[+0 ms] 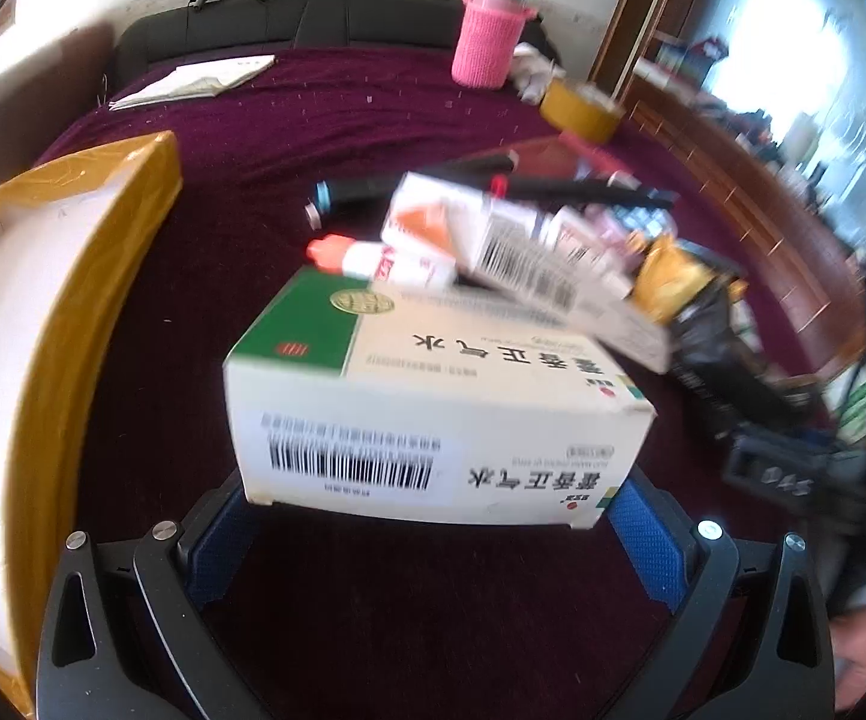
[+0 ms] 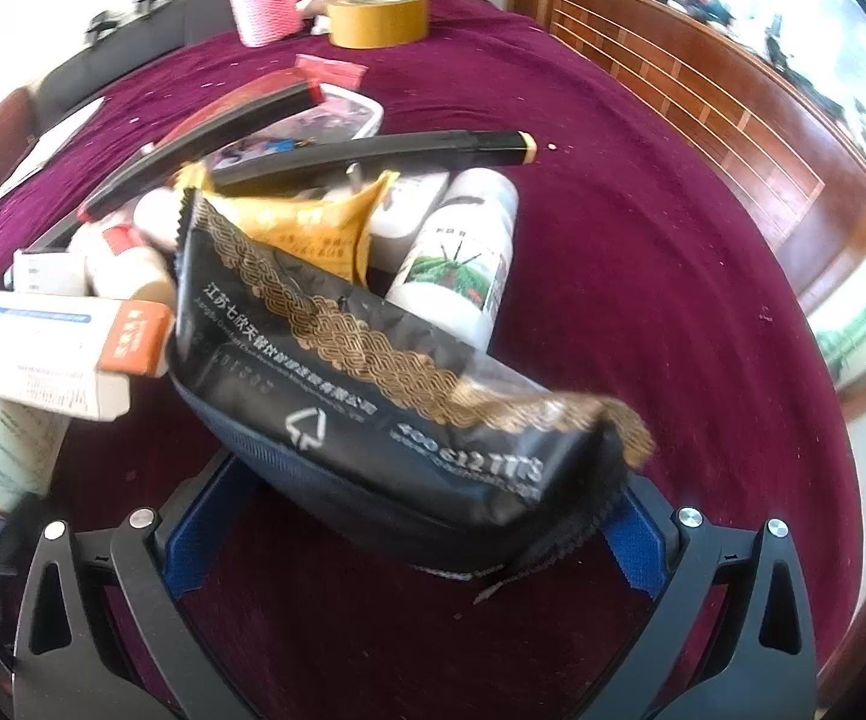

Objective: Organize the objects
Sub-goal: 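Grasp the green medicine box with the left tool while the right tool approaches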

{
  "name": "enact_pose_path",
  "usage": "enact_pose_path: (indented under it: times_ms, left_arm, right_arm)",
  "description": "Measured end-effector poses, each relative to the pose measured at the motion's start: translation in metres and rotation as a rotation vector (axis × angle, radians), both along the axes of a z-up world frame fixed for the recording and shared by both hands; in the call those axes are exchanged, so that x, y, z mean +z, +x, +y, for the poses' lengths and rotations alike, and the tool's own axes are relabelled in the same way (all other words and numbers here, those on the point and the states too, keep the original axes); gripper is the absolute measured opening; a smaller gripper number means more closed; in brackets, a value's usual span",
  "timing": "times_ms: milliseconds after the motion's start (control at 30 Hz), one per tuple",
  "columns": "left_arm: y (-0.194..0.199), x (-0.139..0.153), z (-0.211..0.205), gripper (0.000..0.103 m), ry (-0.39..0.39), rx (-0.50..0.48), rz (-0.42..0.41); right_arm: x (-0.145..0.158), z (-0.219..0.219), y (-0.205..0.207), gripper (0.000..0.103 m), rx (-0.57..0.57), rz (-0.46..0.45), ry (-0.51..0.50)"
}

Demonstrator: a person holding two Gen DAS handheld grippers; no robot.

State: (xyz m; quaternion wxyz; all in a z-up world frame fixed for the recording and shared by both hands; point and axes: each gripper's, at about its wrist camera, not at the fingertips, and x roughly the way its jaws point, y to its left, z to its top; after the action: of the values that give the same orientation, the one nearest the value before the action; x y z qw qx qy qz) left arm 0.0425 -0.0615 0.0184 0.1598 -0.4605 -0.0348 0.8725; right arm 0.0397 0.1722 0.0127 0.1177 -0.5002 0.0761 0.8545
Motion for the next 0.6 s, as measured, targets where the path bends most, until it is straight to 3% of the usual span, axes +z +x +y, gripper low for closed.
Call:
enact_pose_path:
  times_ms: [100,167,300,433,533,600]
  left_arm:
    - [0.017,0.028,-0.020,0.102,-0.013,0.006,0.089]
    - [0.024,0.040,-0.027,0.102,-0.027,-0.010,0.118]
    - [0.029,0.041,-0.025,0.102,-0.005,-0.041,0.094]
    - [0.023,0.031,-0.002,0.102,-0.062,-0.062,0.082]
    - [0.019,0.028,0.003,0.102,-0.135,-0.059,0.077]
    - [0.016,0.028,0.000,0.102,-0.138,-0.027,0.060]
  right_arm:
    - [0.004,0.006,0.018,0.103,0.001,0.085,-0.033]
    - [0.020,0.011,0.033,0.103,-0.005,0.205,-0.079]
    - [0.052,0.012,0.056,0.103,-0.027,0.406,0.017]
    - [0.059,0.018,0.049,0.103,-0.004,0.435,0.043]
    - [0.048,0.026,0.053,0.103,-0.026,0.440,0.028]
    - [0.043,0.034,0.059,0.103,-0.052,0.448,0.012]
